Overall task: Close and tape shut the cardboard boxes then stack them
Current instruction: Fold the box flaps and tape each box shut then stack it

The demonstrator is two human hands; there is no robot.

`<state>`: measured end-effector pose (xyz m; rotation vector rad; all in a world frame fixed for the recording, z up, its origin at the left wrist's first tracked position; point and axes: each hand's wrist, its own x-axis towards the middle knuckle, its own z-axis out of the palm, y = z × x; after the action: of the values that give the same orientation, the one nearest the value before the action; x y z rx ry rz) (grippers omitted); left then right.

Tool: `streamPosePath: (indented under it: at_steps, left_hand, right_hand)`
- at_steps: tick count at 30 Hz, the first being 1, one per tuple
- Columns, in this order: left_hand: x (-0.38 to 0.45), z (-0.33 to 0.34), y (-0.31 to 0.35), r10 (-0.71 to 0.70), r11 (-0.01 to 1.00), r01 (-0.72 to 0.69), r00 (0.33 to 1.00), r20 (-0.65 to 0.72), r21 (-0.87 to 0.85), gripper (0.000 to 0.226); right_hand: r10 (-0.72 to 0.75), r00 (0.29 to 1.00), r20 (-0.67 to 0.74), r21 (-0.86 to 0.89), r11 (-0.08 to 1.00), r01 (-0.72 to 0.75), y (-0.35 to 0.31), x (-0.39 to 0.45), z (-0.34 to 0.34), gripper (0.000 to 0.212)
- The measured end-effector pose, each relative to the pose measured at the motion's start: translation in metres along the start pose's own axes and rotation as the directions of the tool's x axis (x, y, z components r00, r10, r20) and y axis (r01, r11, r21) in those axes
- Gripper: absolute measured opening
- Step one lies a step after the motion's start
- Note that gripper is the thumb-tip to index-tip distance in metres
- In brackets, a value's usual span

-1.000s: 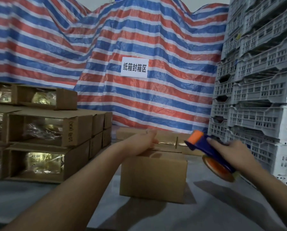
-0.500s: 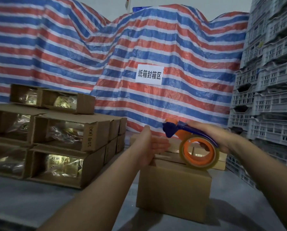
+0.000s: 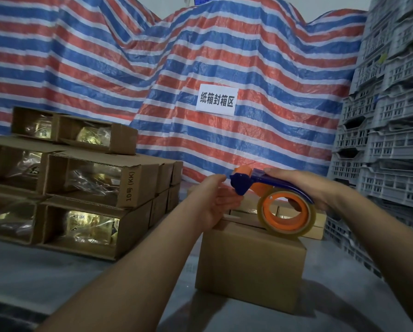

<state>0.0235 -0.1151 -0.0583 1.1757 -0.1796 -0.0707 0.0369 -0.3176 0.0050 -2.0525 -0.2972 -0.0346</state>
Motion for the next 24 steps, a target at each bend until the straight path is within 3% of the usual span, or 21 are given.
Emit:
streamPosePath:
  at_steps: [16,24]
  left_hand:
    - [0.006,-0.001,0.003,-0.058,0.997,0.056,0.998,-0.026,-0.055,0.038]
    - [0.002,0.000,0.003,-0.062,0.998,0.064,0.995,-0.077,0.017,0.015]
  right_hand:
    - [0.007,0.999,0.045,-0.033,0.999,-0.005,0.001,0.009,-0.003,0.038]
    - [0.008,0.996,0.092,-0.087,0.996,0.000,-0.001,0.011,-0.005,0.043]
